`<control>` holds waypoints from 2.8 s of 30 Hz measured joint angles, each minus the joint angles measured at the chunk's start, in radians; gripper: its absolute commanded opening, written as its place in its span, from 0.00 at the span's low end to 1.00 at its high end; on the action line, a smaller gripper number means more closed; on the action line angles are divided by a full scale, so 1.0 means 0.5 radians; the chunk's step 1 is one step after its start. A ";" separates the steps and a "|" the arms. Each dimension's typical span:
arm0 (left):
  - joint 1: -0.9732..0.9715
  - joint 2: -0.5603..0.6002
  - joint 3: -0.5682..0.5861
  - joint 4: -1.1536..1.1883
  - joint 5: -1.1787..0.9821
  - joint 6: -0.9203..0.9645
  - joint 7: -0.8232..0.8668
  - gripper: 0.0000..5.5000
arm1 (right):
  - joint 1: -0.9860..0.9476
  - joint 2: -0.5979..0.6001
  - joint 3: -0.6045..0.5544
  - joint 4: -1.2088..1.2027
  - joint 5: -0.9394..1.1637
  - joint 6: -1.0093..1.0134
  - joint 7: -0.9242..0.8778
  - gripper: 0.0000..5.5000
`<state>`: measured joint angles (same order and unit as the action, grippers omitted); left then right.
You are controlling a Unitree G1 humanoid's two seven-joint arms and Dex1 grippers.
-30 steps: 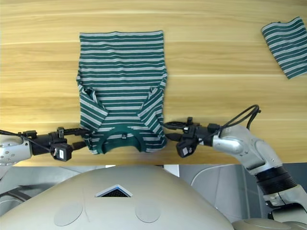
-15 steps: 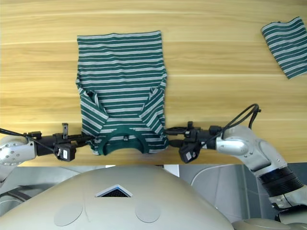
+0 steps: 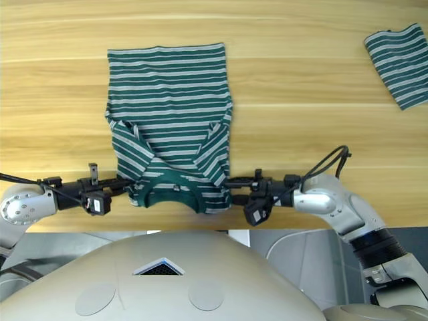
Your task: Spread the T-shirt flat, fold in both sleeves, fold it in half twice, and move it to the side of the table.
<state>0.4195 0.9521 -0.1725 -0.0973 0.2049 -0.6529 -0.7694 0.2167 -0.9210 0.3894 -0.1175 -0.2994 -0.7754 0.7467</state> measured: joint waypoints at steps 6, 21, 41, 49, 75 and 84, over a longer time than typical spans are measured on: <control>0.000 -0.005 0.000 -0.001 -0.001 0.003 0.005 0.02 | -0.015 0.000 0.025 0.010 0.000 -0.019 0.030 0.16; 0.343 -0.100 0.456 -0.200 -0.425 -0.052 0.205 0.02 | -0.036 0.004 -0.209 -0.019 0.138 0.062 -0.100 0.01; 0.595 -0.429 0.515 -0.529 -0.535 0.021 0.336 0.02 | 0.363 0.168 -0.524 -0.631 0.626 0.415 -0.212 0.01; -0.125 -0.675 0.454 -0.190 -0.458 0.334 0.521 0.02 | -0.312 0.669 -0.463 -0.181 0.310 0.633 -0.526 0.01; -1.387 -1.089 0.183 1.465 0.108 0.348 1.164 0.10 | -1.788 1.338 -0.064 2.328 -0.555 0.368 -1.752 0.12; -1.668 -1.168 0.227 1.974 0.057 0.374 1.313 0.34 | -1.991 1.487 -0.051 2.716 -0.558 0.520 -1.925 0.39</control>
<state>-0.4145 0.3684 -0.0588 0.8898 0.2335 -0.4657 -0.1127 -0.7788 -0.1773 0.3636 1.2407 -0.5785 -0.5155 -0.2156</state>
